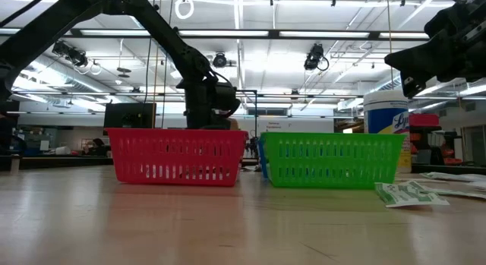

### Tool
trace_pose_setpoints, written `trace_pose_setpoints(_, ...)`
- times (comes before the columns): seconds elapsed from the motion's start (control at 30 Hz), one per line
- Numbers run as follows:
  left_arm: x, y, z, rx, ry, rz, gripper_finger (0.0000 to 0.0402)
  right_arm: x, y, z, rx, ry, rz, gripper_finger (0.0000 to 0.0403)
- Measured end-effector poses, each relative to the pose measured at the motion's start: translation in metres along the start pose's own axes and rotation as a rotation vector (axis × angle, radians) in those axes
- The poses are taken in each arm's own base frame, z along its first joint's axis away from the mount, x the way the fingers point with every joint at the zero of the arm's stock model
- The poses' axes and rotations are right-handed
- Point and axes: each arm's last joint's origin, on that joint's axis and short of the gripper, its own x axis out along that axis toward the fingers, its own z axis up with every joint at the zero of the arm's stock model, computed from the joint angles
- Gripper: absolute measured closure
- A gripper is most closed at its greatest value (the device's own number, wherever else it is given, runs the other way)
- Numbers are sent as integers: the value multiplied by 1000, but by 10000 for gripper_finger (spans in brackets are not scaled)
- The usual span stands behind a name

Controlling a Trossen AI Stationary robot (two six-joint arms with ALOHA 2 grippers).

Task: Pick & Place First Aid Supplies
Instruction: Put the blue alcohol pad into the blue bin

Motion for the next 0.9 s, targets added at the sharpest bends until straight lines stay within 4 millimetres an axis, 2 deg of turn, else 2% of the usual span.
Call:
trace_pose_setpoints(0.5, 0, -2, 0, 4, 5, -2, 221, 0, 0, 0, 0, 0, 0, 385)
trace_pose_setpoints(0.7, -1, -4, 0, 10, 6, -7, 240, 0, 0, 0, 0, 0, 0, 385)
trace_pose_setpoints(0.9, -13, -5, 1, 13, -7, -9, 241, 0, 0, 0, 0, 0, 0, 385)
